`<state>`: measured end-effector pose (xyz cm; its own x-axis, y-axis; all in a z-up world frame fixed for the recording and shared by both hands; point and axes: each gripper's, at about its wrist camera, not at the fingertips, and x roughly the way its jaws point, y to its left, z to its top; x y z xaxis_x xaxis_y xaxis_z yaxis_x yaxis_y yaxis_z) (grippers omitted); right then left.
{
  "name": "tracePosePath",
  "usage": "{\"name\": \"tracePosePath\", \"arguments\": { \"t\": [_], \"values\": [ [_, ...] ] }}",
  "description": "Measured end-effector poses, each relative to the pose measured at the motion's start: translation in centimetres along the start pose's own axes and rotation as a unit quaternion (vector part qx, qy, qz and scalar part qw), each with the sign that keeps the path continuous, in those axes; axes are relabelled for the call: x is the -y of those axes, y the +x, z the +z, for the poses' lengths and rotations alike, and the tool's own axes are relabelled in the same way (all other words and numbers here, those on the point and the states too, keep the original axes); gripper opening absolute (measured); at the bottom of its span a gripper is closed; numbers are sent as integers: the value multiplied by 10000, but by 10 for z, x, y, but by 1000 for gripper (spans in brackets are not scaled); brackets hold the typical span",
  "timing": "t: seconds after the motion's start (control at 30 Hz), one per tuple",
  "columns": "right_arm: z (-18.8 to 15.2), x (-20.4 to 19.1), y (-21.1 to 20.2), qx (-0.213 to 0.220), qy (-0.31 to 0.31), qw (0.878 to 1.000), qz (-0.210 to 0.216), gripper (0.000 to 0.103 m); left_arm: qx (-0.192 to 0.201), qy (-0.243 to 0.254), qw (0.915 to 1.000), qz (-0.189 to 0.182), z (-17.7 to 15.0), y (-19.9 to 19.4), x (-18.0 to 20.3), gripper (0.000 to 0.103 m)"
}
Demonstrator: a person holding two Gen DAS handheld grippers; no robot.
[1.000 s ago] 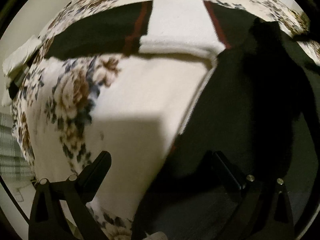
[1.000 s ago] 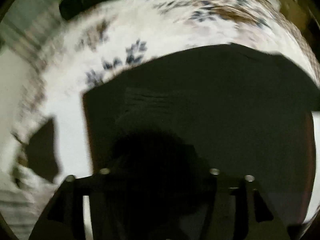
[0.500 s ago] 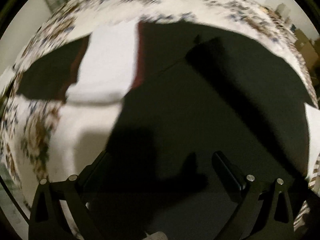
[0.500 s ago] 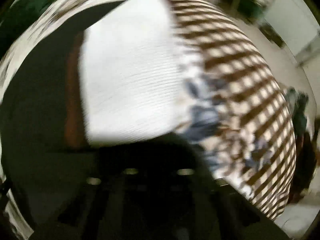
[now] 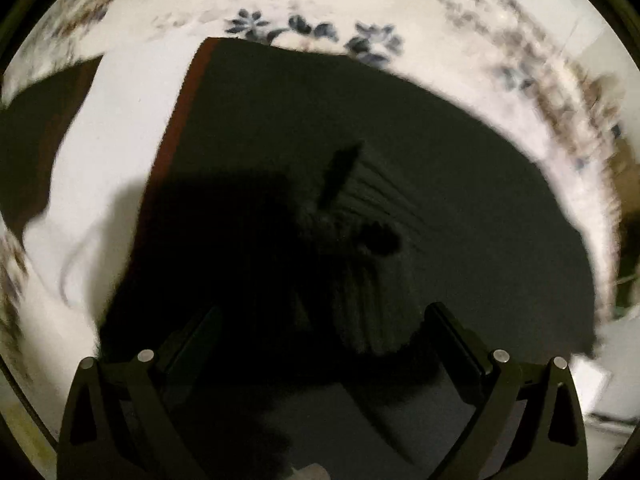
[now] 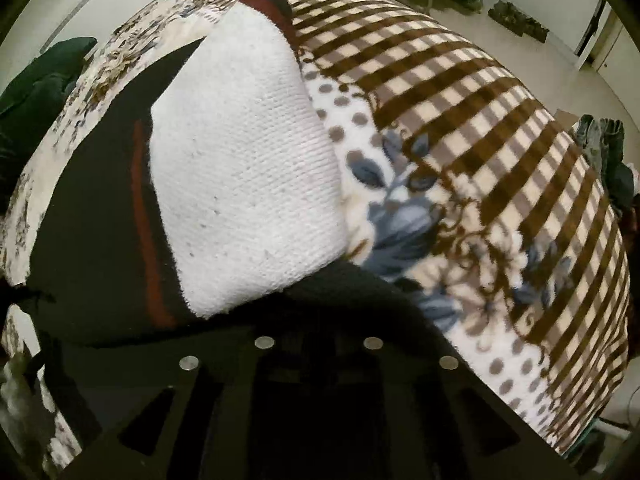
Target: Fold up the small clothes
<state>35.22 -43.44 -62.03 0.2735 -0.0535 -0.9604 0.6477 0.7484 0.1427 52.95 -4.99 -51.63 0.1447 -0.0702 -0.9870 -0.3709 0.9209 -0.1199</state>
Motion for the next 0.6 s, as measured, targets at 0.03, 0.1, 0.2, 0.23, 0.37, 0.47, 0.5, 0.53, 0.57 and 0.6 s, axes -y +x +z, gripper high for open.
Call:
{"name": "tracePosePath", "arguments": {
  "t": [0.03,0.1,0.2,0.23,0.37,0.47,0.5,0.53,0.57,0.6],
  "values": [
    [-3,2,0,-13,-1,10000,35,15,-23,129,9999,60,-2,2,-4,103],
    [-3,1,-2,-50,7,9999,109,15,92,380,9992,86,-16,-3,-18,103],
    [3,-2,-10,-164,19,9997,203,23,9,362,9993,83,-37,-13,-40,103],
    [0,0,-11,-206,24,9994,280,33,0,288,9996,56,-39,-15,-44,103],
    [0,-9,-23,-282,-41,9983,512,68,61,-59,9999,-130,-32,-21,-43,103],
    [0,-17,-27,-247,-96,9987,430,69,313,-107,9994,-91,-25,-19,-33,90],
    [0,-16,-25,-269,-87,9987,414,69,405,-80,9991,-85,-24,-18,-30,75],
    [0,-14,-24,-267,-88,9988,390,68,481,-32,9988,-127,-23,-19,-26,51],
    [0,-11,-23,-232,-107,9991,337,66,607,77,9979,-230,-24,-22,-21,37],
    [1,-7,-23,-158,-109,9995,255,59,708,215,9969,-263,-22,-24,-17,16]
  ]
}}
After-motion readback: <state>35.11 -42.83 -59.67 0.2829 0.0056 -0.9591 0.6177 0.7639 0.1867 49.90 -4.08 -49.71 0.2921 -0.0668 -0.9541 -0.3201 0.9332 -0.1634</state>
